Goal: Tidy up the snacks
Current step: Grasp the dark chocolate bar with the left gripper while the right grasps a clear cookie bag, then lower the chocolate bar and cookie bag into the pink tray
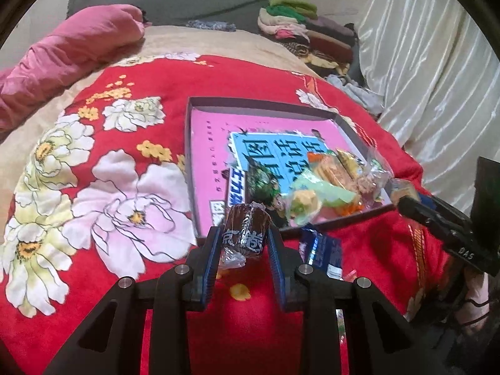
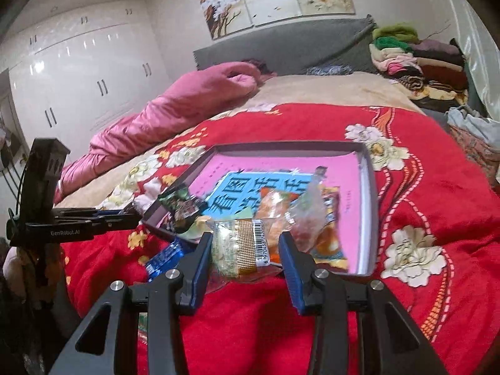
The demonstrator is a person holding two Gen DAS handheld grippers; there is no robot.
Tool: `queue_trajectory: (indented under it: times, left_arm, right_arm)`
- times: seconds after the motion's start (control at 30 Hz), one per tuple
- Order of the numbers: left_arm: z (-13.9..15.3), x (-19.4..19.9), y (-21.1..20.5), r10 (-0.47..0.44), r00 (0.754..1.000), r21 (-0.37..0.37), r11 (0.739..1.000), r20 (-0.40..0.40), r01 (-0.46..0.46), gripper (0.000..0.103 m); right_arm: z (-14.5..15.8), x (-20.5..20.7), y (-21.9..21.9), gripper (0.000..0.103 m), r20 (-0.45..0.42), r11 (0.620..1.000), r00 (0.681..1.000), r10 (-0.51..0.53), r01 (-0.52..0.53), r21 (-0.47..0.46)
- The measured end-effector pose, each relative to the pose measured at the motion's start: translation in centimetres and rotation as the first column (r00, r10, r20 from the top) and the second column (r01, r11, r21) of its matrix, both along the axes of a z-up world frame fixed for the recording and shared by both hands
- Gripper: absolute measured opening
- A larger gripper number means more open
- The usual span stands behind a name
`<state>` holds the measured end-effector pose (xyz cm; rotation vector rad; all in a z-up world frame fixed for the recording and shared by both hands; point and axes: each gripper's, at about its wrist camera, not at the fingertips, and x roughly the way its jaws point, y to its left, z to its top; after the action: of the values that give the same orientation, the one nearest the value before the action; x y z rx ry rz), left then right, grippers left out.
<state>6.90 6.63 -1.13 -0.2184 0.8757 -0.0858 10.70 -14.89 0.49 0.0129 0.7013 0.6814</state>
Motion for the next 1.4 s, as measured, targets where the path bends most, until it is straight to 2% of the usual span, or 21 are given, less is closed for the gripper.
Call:
queue_trajectory:
  times: [0.2, 0.53, 0.77, 1.13, 1.4]
  left_arm:
    - [0.4, 0.6, 0.4, 0.027, 0.999, 0.031, 0.999, 0.027, -0.028, 0.031]
    - [0.3, 1.8, 0.2, 0.033, 0.999, 0.046, 0.998, 0.038, -0.035, 0.031]
    - [0.1, 2.3, -0.2, 0.028, 0.999, 0.082, 0.996, 0.046, -0.032, 0.031]
    - [-0.4, 3.4, -0.5, 0.023, 0.999, 0.099, 0.995, 0.041, -0.027, 0.03]
    - [-0.7, 4.0, -0.7, 0.021, 0.999, 0.104, 0.994, 0.039, -0.025, 0.023]
  right_arm:
    - [1.1, 0.5, -1.9, 0.043, 0.052, 0.996, 0.995, -0.085, 0.085, 0.006]
    - [1.0, 2.1, -4.5, 0.043, 0.036, 0.98, 0.98, -0.197, 0.196, 0.023]
    - [0.2, 3.3, -4.8, 0.043, 0.012, 0.973, 0.973, -0.232, 0.232, 0.002]
    - [-0.8, 4.9, -4.6, 0.043, -0.018, 0.969, 0.969, -0.245, 0.245, -0.006]
    - [-1.4, 5.7, -4.1, 0.043, -0.035, 0.972, 0.971, -0.235, 0.234, -0.016]
